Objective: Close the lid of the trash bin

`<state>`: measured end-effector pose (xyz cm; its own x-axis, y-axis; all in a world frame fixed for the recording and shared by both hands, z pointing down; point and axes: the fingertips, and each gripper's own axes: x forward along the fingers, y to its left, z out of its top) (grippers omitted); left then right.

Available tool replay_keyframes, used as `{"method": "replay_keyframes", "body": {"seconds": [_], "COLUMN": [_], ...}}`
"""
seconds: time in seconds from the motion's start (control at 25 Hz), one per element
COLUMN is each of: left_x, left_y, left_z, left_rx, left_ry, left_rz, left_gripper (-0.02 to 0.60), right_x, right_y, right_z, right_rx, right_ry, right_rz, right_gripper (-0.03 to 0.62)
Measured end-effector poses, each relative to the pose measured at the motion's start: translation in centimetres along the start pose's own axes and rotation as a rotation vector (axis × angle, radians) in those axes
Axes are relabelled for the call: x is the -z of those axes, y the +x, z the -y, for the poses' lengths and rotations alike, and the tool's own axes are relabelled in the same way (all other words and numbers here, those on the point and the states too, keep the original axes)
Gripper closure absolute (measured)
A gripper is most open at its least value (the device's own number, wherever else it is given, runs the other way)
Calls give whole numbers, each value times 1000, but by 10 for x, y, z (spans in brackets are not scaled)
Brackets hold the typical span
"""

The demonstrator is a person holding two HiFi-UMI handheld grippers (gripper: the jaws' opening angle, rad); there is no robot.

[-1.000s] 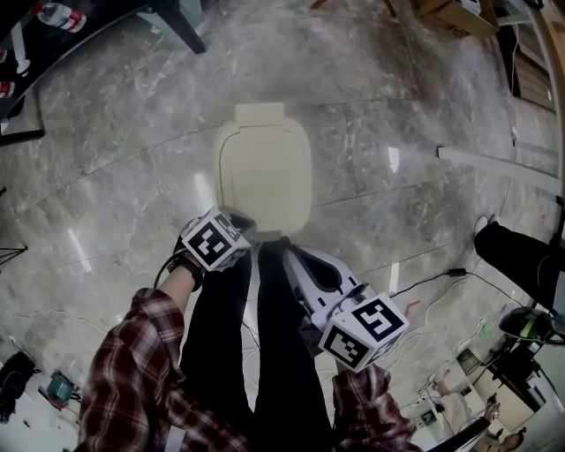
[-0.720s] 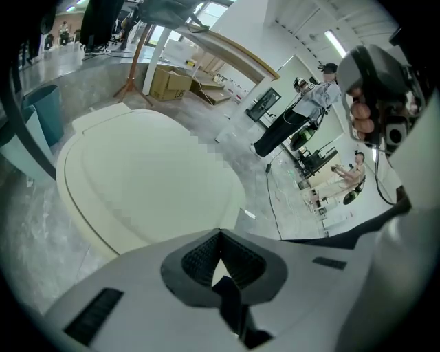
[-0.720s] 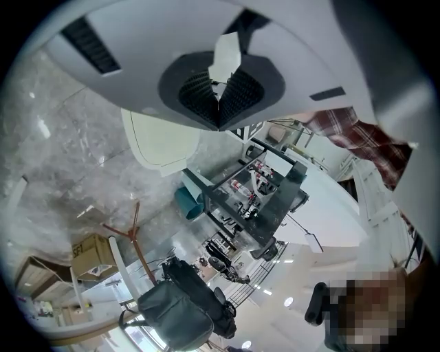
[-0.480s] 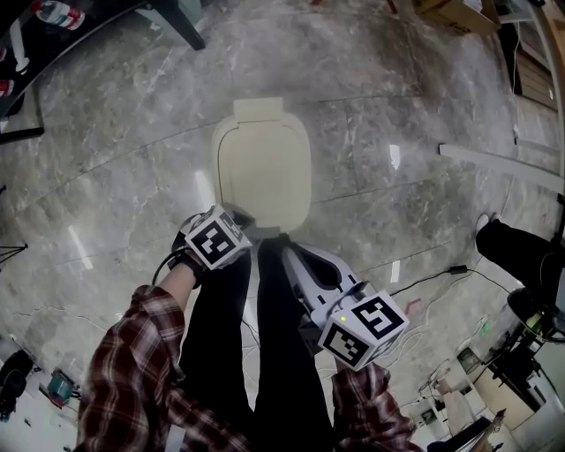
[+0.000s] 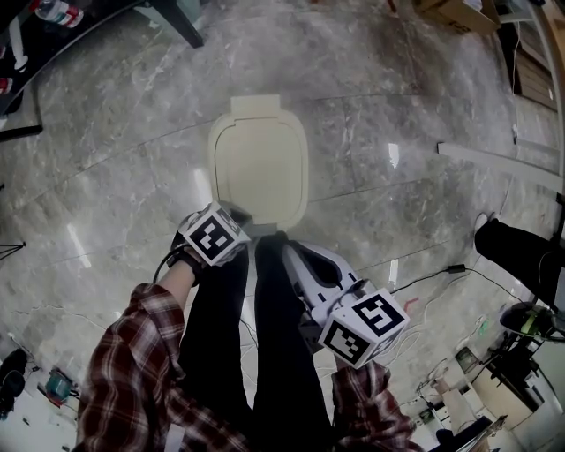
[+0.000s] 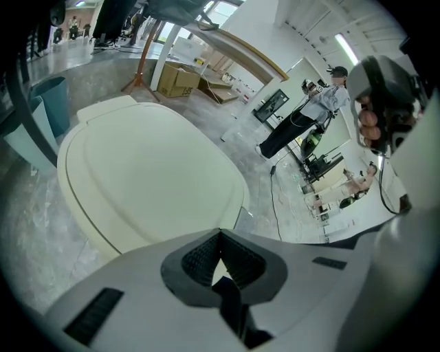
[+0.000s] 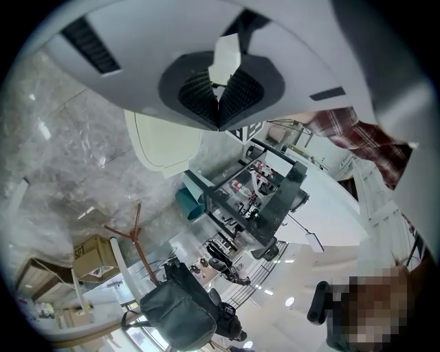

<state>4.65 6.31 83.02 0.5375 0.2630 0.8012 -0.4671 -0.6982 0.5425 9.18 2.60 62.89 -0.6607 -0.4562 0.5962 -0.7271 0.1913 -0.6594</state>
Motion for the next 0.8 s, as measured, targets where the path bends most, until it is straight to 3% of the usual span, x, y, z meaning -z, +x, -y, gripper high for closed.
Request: {"method": "replay_keyframes", "body": {"seconds": [0.24, 0.48, 0.8], "left_x": [-10, -57, -124], "left_y": [-14, -72, -216], "left_z": [-2, 11, 54], "left_rx": [-29, -54, -105], "left_ry": [-148, -148, -164], "left_rz": [63, 205, 487], "left_gripper": [571, 571, 571], "right_x": [-14, -49, -126], "right_y": [-9, -27, -64], "right_z": [-6, -31, -110], "right_rx": [-2, -15, -53], "right_ry": [-26, -82, -211], "right_rz": [6, 31, 108], "right_gripper": [580, 580, 580]}}
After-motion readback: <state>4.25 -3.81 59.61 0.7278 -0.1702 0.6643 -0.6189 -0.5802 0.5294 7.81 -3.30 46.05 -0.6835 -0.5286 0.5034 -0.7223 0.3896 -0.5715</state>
